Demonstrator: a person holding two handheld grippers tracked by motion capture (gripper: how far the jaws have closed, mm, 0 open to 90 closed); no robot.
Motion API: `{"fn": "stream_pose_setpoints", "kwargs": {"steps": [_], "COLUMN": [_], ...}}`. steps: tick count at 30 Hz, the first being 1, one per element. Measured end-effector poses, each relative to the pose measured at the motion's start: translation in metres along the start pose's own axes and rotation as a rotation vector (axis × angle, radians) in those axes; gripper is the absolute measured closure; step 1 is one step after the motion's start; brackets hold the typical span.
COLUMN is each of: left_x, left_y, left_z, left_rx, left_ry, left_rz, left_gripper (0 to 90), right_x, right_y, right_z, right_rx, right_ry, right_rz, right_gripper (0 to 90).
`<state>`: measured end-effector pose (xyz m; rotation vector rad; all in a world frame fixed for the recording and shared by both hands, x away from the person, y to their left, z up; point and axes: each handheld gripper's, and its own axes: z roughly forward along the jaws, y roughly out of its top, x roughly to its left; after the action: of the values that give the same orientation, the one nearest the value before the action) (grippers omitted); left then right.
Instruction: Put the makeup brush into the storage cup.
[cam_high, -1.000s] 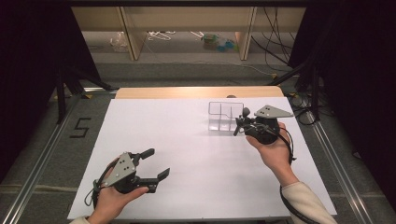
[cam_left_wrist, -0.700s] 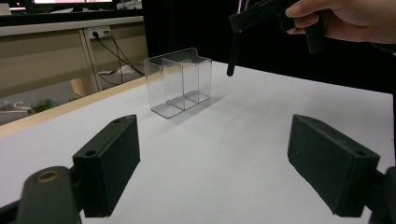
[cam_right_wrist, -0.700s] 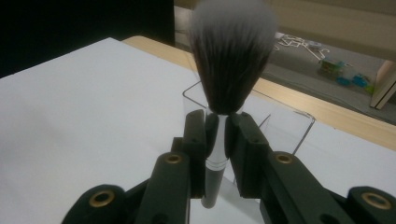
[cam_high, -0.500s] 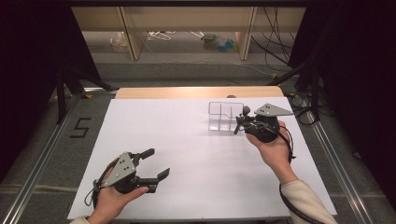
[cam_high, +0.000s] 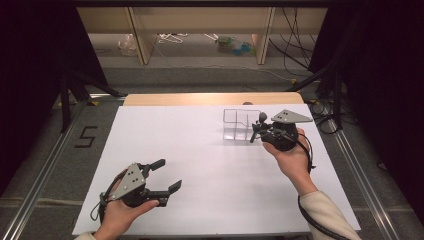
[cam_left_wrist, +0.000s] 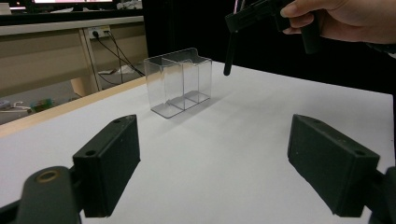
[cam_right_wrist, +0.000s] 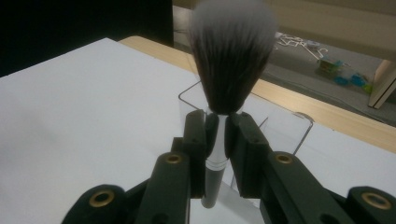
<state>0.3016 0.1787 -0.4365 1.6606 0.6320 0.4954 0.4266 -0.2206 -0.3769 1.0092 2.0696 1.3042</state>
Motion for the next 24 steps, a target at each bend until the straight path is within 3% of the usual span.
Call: {"fn": "stream_pose_setpoints", "kwargs": {"steps": [24], "left_x": [0.0002], "left_y": [-0.0001], "left_z": [0.0], "left_rx": [0.001], "left_ry": [0.0], "left_rz": [-0.002], "left_gripper": [16.9], "right_x": [-0.0016], "right_y": [0.0053], "right_z": [0.0018], "right_rx": [0.001], "right_ry": [-0.015], "right_rz": [-0.001], "right_gripper": [77.7]}}
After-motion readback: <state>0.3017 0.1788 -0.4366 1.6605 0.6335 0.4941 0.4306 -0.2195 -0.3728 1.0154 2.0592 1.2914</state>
